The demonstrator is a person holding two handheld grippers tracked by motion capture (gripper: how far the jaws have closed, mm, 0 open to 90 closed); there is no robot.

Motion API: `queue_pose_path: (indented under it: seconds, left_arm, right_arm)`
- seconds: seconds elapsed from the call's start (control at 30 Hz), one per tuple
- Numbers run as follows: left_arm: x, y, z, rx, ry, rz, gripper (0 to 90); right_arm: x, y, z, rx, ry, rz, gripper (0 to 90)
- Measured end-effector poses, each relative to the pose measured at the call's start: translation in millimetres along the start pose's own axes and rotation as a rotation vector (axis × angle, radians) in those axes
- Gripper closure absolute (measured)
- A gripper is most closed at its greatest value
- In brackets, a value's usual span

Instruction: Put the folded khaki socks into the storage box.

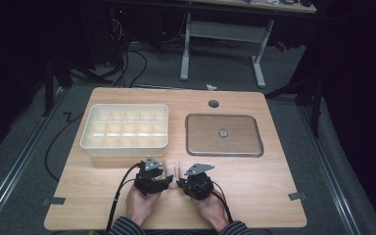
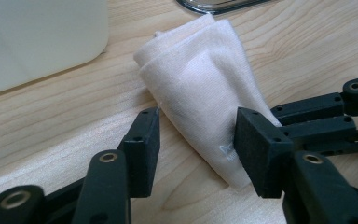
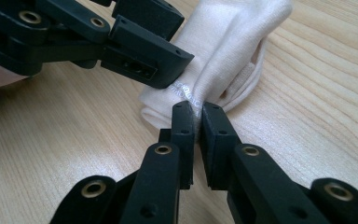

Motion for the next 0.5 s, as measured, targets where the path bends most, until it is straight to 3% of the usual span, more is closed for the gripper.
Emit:
queue_pose_path:
  seconds: [0.27, 0.5]
  left_arm:
    - [-2.2, -0.6, 2.7, 0.008, 0.027, 0.003, 50.4]
    - [-10.4, 2.1, 3.8, 0.014, 0.071, -0.040, 44.5]
  right_arm:
    - [-1.5, 3.5, -1.3, 0.016, -0.003, -0.005, 75.6]
    - [-6.6, 19.7, -6.5, 0.050, 0.005, -0.048, 65.2]
Point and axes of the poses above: each handheld gripper's, and its own axes: y roughly backward along the jaws, x roughly out of its underside, z roughly to its left, the point moved 10 cm from there along -y, roughly forward along the jaws, and after that the axes turned 11 degrees about -z, right-handed, at the moved point
